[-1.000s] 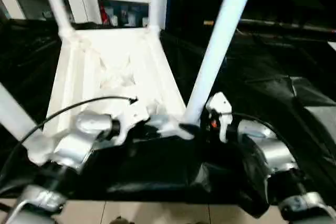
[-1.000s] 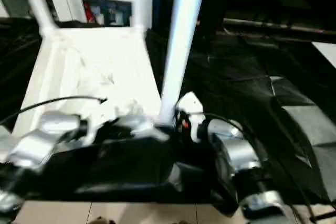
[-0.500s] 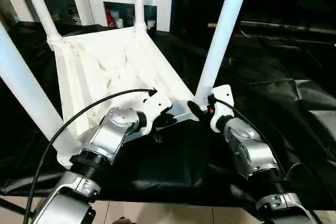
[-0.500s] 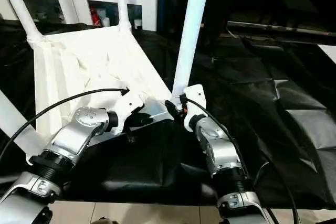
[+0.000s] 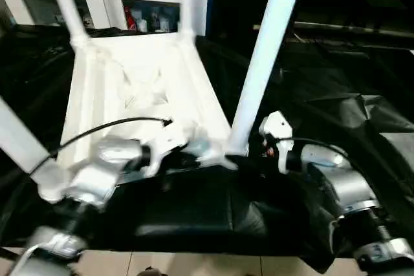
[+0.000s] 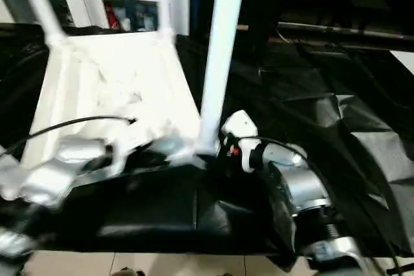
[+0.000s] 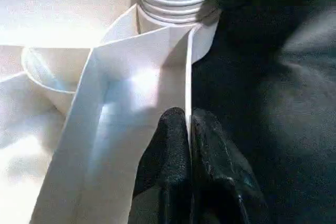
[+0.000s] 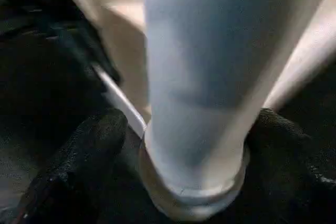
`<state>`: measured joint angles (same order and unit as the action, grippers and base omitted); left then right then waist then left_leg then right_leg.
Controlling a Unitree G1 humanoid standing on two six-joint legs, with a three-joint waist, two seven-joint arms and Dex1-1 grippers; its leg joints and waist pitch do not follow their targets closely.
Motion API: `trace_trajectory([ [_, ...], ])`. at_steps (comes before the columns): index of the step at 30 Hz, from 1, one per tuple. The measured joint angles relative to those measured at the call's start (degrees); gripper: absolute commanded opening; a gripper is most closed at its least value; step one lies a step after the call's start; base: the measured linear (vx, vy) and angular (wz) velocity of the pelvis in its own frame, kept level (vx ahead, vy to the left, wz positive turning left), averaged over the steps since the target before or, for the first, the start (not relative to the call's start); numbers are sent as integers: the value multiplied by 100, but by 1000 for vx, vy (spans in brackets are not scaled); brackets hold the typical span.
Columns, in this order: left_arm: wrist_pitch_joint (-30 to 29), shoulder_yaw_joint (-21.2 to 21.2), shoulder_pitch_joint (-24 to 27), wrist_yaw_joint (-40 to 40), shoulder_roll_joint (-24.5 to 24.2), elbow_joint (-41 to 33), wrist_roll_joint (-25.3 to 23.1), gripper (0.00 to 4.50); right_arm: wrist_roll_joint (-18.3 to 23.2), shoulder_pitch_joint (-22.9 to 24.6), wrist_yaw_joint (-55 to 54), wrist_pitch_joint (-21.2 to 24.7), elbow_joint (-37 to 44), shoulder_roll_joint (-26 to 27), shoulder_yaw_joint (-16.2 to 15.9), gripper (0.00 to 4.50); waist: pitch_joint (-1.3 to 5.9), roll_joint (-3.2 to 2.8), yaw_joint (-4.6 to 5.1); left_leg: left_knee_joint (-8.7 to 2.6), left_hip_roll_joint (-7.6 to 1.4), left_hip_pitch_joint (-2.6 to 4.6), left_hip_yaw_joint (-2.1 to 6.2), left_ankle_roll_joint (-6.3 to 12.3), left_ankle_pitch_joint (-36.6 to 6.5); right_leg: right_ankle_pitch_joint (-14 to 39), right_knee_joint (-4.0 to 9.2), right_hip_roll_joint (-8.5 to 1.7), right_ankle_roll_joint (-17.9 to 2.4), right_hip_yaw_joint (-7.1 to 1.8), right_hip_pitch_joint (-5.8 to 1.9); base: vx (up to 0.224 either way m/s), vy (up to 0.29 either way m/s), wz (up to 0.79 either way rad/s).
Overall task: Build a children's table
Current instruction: Rotate leg to tighten
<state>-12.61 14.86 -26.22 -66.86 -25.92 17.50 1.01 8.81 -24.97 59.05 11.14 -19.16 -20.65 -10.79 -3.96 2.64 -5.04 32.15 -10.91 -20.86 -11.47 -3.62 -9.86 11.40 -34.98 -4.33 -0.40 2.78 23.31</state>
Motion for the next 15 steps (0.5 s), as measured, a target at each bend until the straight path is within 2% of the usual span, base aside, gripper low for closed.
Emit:
trace_trajectory([
  [6,-12,2,91,-360,-183,-149,113,0,9,-32,370,6,11,-87,-135,385,-13,22,1,22,1,-15,-3,12,-8,-4,-1,-4,-6,-1,7,0,0,0],
  [15,-55,-16,91,-369,-223,-155,150,0,-63,-131,373,-2,-221,-67,-245,303,-22,34,7,23,0,-11,-3,11,-7,-5,-8,-4,-8,-2,7,0,0,0],
])
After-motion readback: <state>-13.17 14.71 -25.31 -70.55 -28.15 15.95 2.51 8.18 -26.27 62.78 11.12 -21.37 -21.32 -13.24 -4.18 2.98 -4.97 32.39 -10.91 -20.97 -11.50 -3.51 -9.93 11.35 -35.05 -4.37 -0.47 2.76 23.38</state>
